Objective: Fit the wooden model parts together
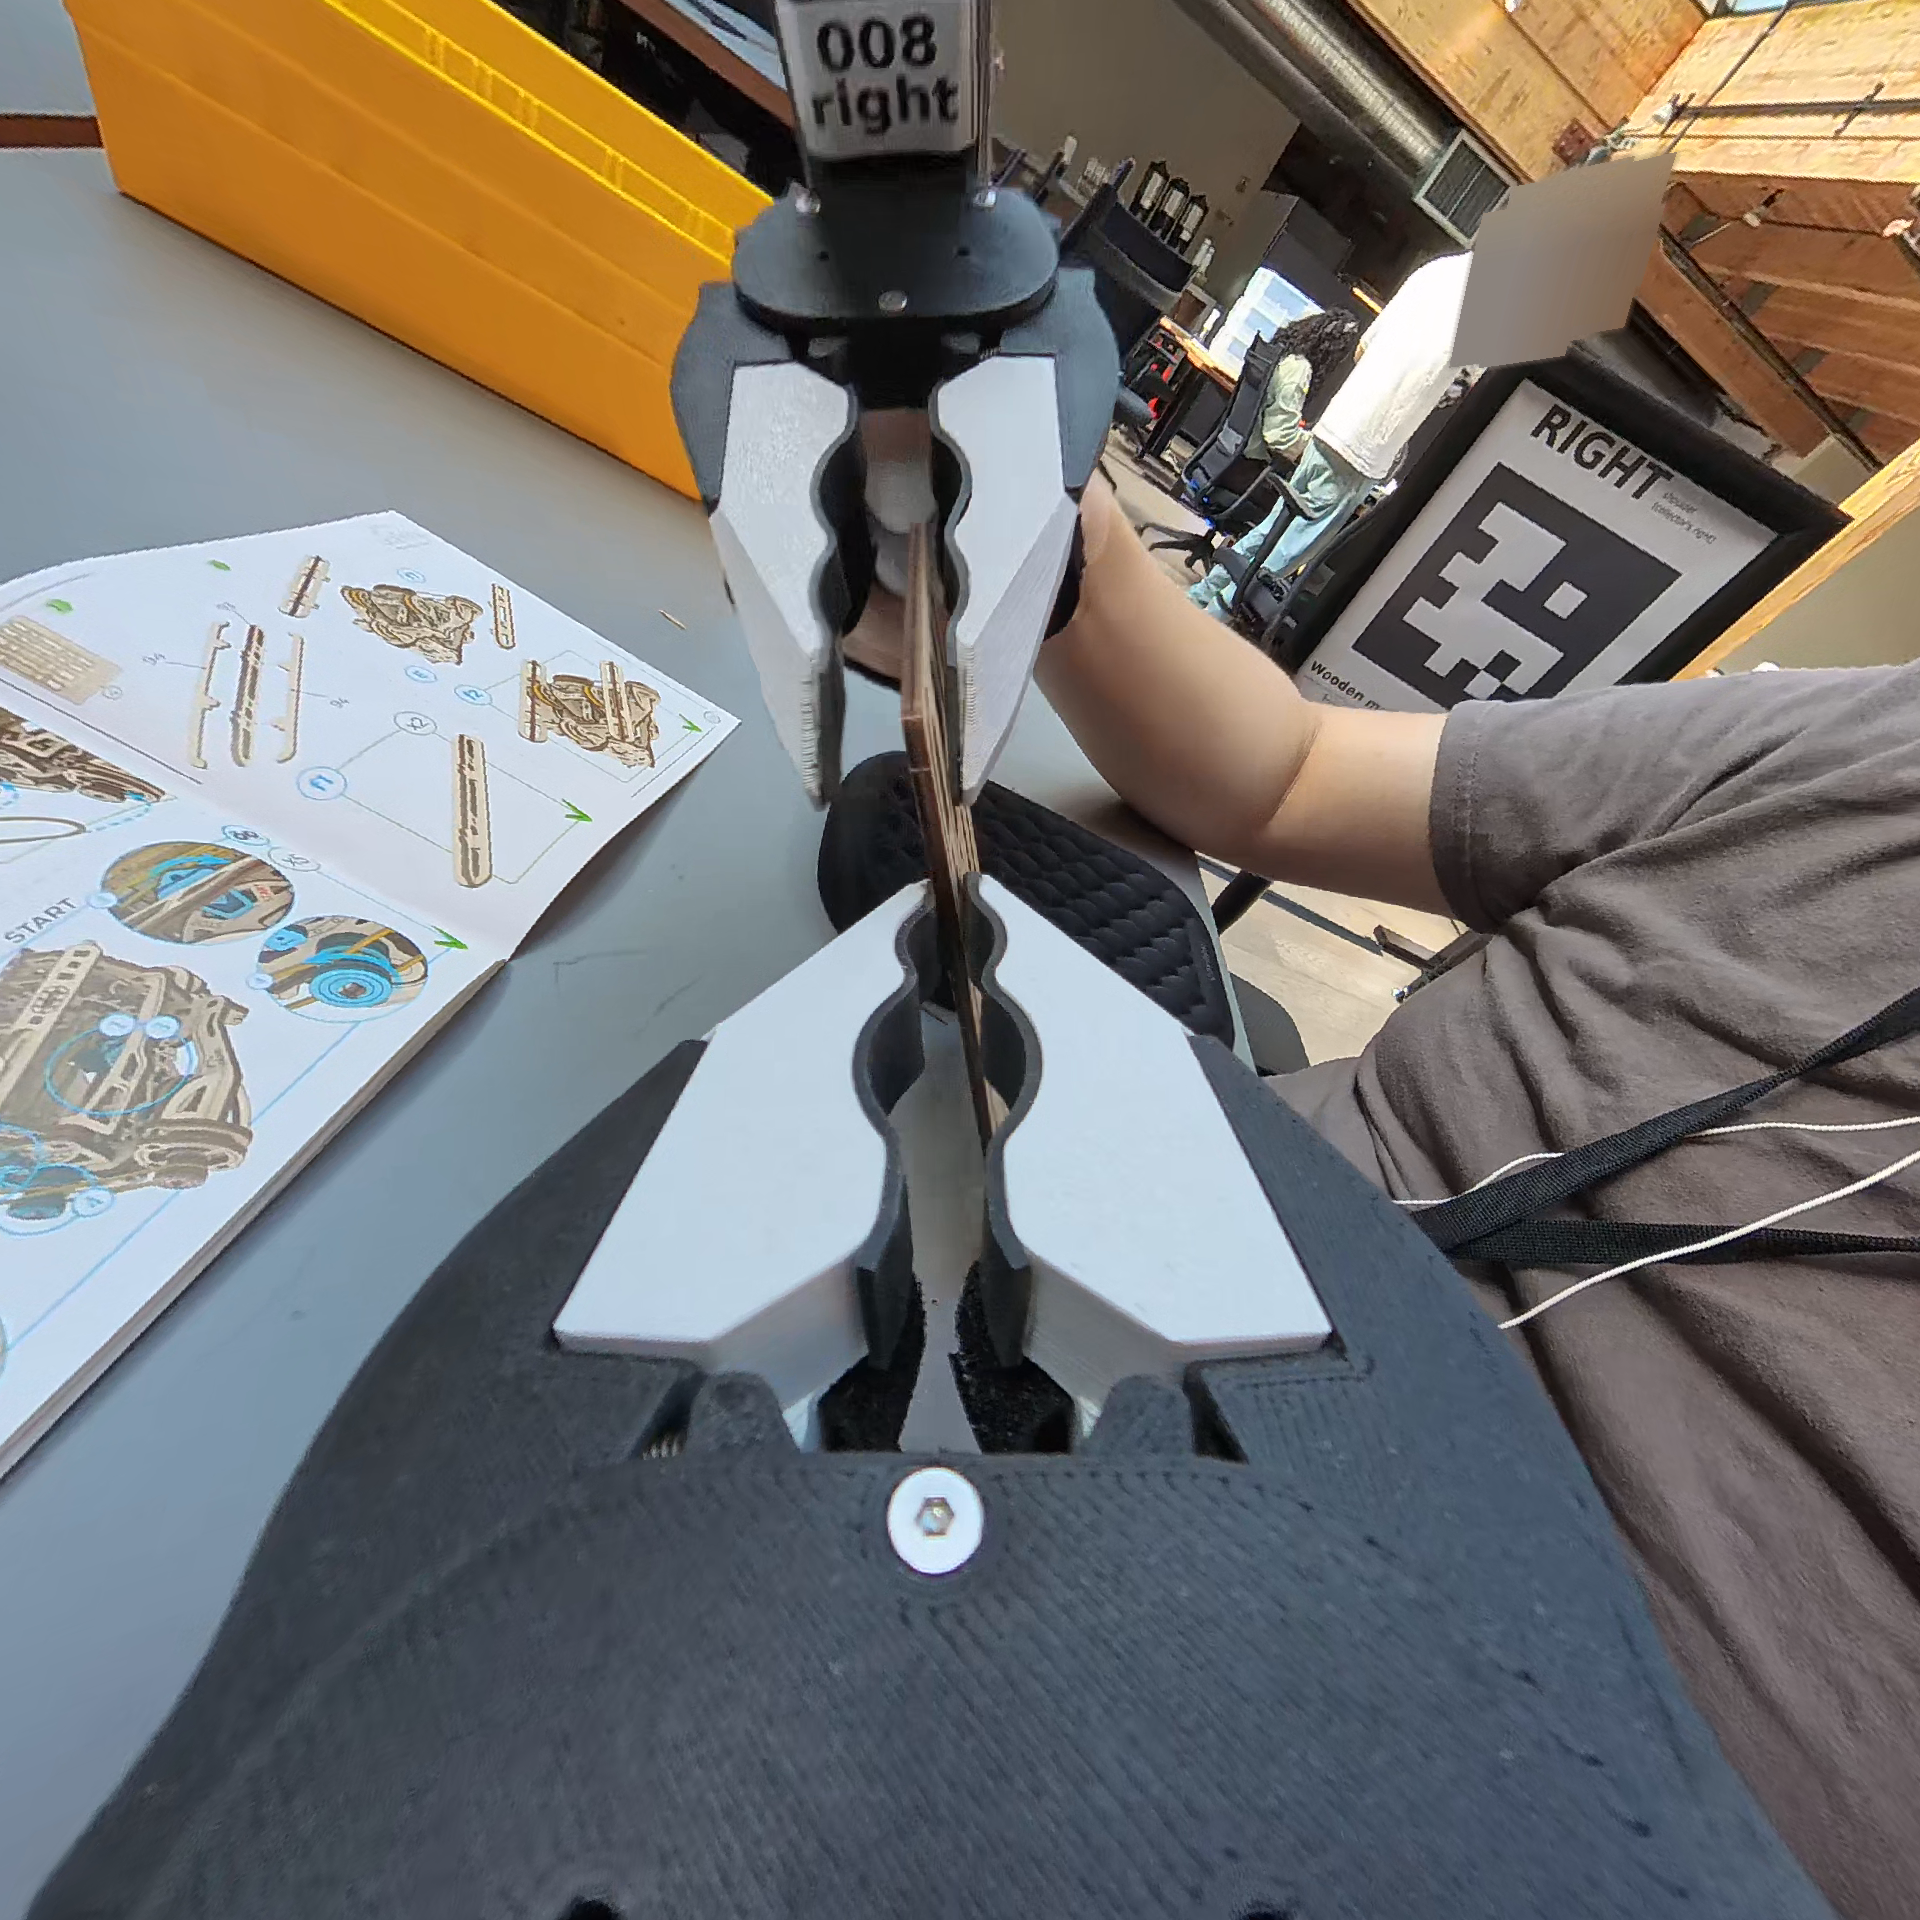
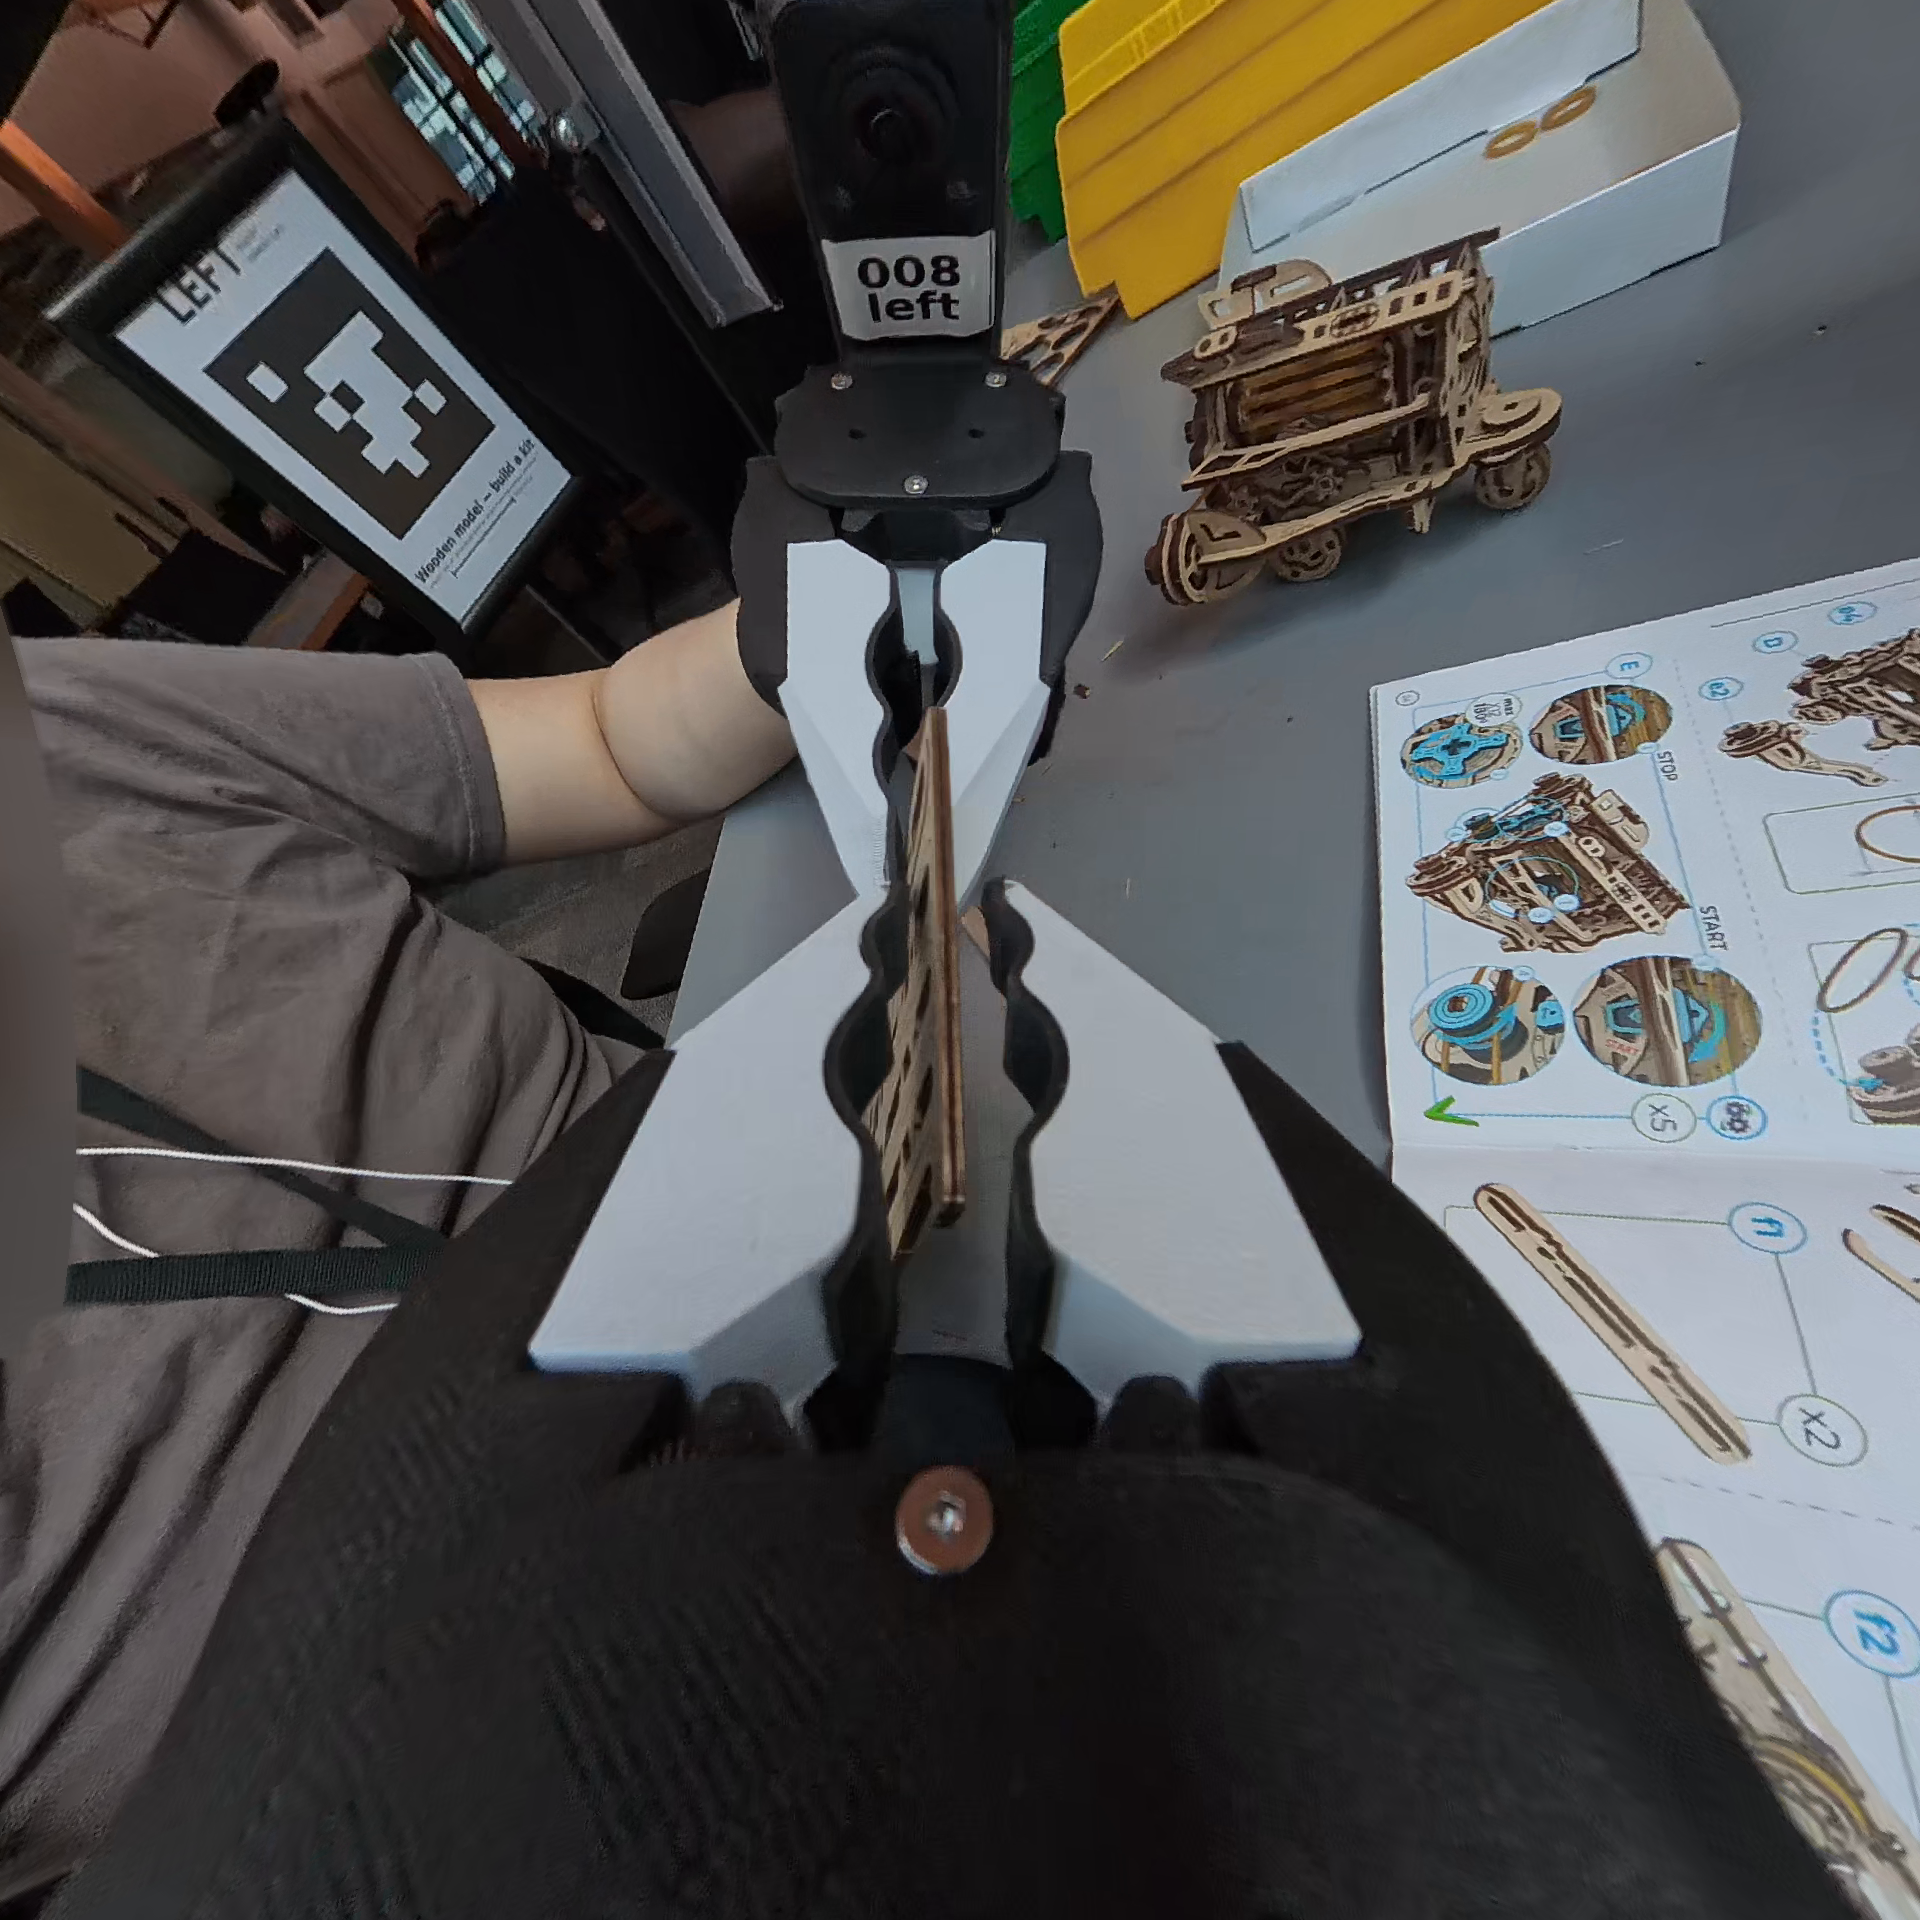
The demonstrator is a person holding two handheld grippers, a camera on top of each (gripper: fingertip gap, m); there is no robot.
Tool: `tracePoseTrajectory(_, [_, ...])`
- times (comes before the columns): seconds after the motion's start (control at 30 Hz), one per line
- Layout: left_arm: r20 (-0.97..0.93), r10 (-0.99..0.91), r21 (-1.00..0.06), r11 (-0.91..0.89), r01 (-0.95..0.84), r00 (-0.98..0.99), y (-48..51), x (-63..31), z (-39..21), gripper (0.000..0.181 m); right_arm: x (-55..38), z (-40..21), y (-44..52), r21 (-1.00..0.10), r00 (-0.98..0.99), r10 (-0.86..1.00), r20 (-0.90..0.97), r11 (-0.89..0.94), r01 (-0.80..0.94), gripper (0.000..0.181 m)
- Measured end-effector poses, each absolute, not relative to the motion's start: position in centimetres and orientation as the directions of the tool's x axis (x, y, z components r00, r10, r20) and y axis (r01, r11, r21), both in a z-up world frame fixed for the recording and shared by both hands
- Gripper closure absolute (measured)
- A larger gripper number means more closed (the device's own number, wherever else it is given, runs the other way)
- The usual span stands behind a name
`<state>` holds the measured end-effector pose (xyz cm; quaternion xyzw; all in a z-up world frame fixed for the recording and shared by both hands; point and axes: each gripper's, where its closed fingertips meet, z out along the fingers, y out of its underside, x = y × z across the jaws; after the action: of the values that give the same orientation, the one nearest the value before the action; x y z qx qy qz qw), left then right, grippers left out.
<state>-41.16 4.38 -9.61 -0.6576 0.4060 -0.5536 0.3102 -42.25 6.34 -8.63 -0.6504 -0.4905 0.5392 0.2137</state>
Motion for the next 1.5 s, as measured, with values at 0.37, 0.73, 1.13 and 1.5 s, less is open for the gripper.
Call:
tracePoseTrajectory(0.37, [0.433,-0.900,-0.881,-0.435,-0.185,0.053,4.3,-41.2,-9.2,0.180,-42.0,-9.8,4.3,-0.842,-0.050,0.863,-0.503,-0.476,0.254,0.181])
tracePoseTrajectory(0.73, [0.460,-0.885,-0.867,-0.466,-0.176,0.078,4.6,-41.3,-9.4,0.180,-42.1,-9.8,4.5,-0.868,0.003,0.899,-0.438,-0.424,0.259,0.181])
tracePoseTrajectory(1.13, [0.491,-0.863,-0.850,-0.504,-0.155,0.114,5.0,-41.3,-9.2,0.180,-42.1,-9.6,4.9,-0.878,0.009,0.903,-0.429,-0.419,0.233,0.181])
tracePoseTrajectory(1.5, [0.542,-0.831,-0.804,-0.556,-0.211,0.123,5.1,-41.1,-11.1,0.181,-41.6,-9.9,6.2,-0.840,0.013,0.853,-0.522,-0.517,0.168,0.179])
